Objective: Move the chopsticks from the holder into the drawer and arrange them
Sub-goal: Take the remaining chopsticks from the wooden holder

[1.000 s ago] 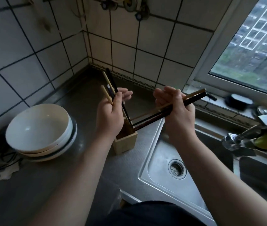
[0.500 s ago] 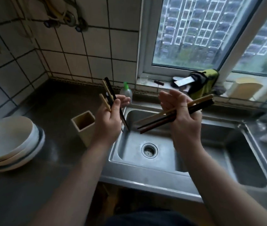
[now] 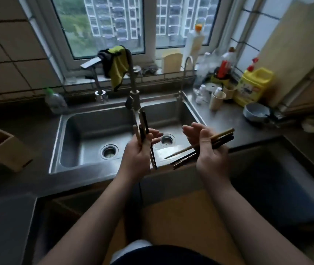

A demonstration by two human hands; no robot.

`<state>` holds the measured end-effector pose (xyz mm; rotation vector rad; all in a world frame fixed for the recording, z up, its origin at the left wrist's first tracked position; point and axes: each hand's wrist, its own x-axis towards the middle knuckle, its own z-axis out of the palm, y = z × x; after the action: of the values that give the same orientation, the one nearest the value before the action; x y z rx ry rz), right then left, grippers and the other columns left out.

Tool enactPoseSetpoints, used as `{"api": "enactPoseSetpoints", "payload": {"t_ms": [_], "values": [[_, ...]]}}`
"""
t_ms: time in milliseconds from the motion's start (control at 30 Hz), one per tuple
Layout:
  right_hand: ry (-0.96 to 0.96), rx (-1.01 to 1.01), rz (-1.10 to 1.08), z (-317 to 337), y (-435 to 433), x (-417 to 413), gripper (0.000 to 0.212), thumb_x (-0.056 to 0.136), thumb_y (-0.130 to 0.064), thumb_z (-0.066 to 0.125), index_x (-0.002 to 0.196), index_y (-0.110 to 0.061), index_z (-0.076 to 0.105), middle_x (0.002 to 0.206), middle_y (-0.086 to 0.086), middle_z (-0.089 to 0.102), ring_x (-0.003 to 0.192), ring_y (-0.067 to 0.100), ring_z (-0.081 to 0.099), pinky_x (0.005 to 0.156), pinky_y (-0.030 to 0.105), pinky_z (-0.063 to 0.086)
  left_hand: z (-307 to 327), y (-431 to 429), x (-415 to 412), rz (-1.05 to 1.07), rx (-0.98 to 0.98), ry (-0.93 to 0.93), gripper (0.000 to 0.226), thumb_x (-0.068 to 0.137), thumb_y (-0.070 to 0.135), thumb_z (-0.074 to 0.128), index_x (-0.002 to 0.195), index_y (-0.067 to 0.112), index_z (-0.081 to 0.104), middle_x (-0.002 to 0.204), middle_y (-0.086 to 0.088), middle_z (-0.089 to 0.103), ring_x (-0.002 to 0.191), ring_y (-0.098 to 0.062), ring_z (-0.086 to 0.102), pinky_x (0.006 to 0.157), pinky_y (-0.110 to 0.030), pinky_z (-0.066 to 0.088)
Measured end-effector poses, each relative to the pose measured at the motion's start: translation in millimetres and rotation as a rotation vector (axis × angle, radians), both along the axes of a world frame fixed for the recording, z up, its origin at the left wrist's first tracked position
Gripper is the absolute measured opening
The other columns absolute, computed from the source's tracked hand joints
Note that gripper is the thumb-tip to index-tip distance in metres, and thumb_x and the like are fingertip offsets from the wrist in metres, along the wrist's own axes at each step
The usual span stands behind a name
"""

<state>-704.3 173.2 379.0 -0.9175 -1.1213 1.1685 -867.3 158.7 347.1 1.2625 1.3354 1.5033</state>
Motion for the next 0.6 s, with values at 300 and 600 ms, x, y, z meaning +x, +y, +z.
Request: {"api": "enactPoseSetpoints", "payload": {"t_ms": [300, 600], "values": [[-0.084, -0.108, -0.459, -36, -54, 190, 0.026, 0.100, -0.029, 0.040, 0.106, -0.020, 0.064, 0.106, 0.006, 0.073, 0.107, 0.016, 0.067, 0.102, 0.041, 0.047, -20, 10, 199, -0.470, -0.098, 0.097, 0.023, 0.098, 0.032, 0.045, 0.100, 0.023, 0.066, 0.105, 0.000, 0.073, 0.101, -0.014, 0.070, 0.095, -0.047, 0.051], [-0.158, -0.236, -0.938, -66, -129, 357, 0.023, 0.101, -0.024, 0.038, 0.103, -0.023, 0.061, 0.104, 0.002, 0.072, 0.103, 0.011, 0.068, 0.097, 0.029, 0.051, -44, 2, 399, -0.952, -0.177, 0.155, 0.025, 0.103, 0.018, 0.043, 0.104, 0.032, 0.065, 0.108, 0.007, 0.071, 0.107, -0.008, 0.066, 0.100, -0.043, 0.049]]}}
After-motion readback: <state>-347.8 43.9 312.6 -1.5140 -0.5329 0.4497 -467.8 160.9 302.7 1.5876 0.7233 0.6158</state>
